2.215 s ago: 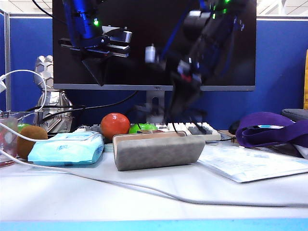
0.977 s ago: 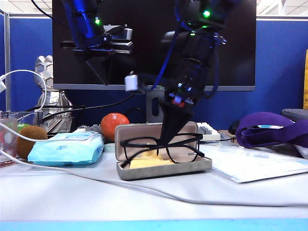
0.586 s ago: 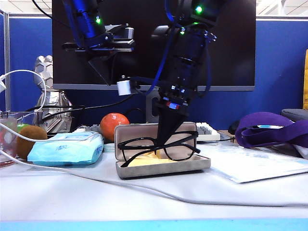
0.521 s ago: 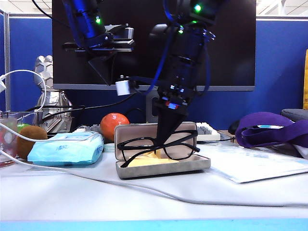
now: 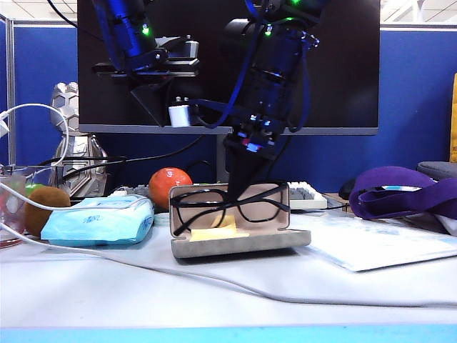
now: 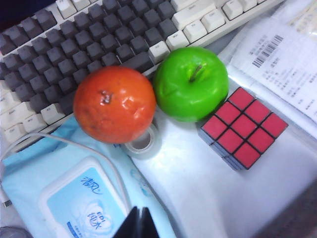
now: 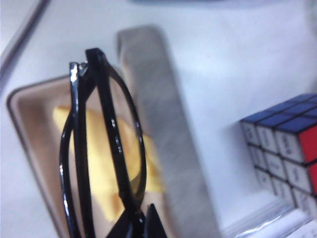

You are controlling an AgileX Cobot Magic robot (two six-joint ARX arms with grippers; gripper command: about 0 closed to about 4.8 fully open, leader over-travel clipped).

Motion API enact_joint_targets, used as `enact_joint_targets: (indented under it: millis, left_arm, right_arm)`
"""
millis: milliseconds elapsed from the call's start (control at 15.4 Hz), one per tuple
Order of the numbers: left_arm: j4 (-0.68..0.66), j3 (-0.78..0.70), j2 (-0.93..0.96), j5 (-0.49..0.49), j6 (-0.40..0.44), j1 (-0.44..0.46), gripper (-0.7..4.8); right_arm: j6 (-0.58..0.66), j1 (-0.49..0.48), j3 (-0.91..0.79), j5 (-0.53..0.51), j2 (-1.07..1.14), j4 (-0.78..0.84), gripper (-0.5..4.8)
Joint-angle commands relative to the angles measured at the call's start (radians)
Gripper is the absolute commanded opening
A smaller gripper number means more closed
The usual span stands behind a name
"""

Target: Pick up the glasses, fold the temples of the glasses, place the glasses into the glasses case, and finally close the glasses case.

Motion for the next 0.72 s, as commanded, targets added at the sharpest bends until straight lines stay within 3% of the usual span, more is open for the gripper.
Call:
enact_joint_targets:
  millis: [65,456,717]
  left_arm:
    - [0.011,0.002,-0.006,0.031,-0.010,0.001,0.17]
    - [-0.002,0.002,-0.006,0.031,-0.011,0.001,0.17]
    - [-0.002,0.002,-0.006,0.031,-0.011,0.001,0.17]
  right_arm:
    - [-0.006,0.001,-0.001,-0.006,-0.003,0.051,-0.01]
    - [-0.008,-0.010,-0.038,-0.053,0.003,0.051,-0.01]
    - [-0.014,-0.010,-0.137,-0.046,0.004,0.142,-0.01]
